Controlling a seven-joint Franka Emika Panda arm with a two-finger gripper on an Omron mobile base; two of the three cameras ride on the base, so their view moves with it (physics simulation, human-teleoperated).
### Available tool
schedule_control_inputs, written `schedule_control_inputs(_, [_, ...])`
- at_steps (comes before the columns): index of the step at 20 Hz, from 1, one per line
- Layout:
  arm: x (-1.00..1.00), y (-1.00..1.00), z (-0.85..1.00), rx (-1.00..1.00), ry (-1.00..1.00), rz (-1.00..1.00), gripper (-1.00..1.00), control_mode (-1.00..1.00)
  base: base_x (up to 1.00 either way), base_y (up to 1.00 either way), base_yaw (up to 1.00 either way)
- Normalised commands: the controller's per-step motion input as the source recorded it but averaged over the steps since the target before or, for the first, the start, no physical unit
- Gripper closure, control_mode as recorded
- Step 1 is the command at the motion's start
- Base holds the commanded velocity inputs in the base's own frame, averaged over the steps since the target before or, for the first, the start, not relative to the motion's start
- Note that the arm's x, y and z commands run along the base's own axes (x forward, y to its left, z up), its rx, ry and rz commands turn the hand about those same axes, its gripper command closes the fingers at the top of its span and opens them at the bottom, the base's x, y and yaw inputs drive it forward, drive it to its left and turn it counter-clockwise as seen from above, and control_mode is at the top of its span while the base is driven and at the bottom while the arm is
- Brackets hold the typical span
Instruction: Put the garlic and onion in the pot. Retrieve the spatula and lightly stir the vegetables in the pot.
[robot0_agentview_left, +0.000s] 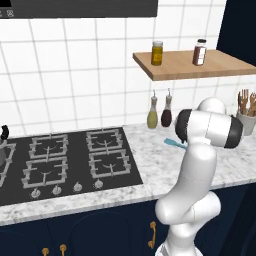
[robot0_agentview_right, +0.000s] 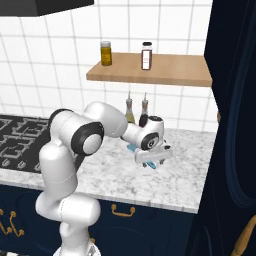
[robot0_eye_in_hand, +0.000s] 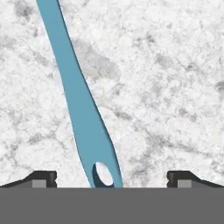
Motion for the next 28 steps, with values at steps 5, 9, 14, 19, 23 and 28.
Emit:
schedule_control_inputs(5, [-0.03, 0.02, -0.26, 0.00, 0.01, 0.00, -1.00, -1.00, 0.00, 0.00, 0.00])
schedule_control_inputs(9, [0.00, 0.14, -0.28, 0.00, 0.00, 0.00, 1.00, -1.00, 0.00, 0.00, 0.00])
schedule_control_inputs(14, [-0.01, 0.06, -0.11, 0.00, 0.00, 0.00, 1.00, -1.00, 0.00, 0.00, 0.00])
schedule_control_inputs(19, [-0.25, 0.20, 0.14, 0.00, -0.04, 0.00, 1.00, -1.00, 0.00, 0.00, 0.00])
schedule_control_inputs(23, [-0.48, 0.25, 0.94, 0.00, -0.15, 0.00, 1.00, -1.00, 0.00, 0.00, 0.00])
schedule_control_inputs(28, [-0.46, 0.37, 1.00, 0.01, -0.12, 0.00, 1.00, -1.00, 0.00, 0.00, 0.00])
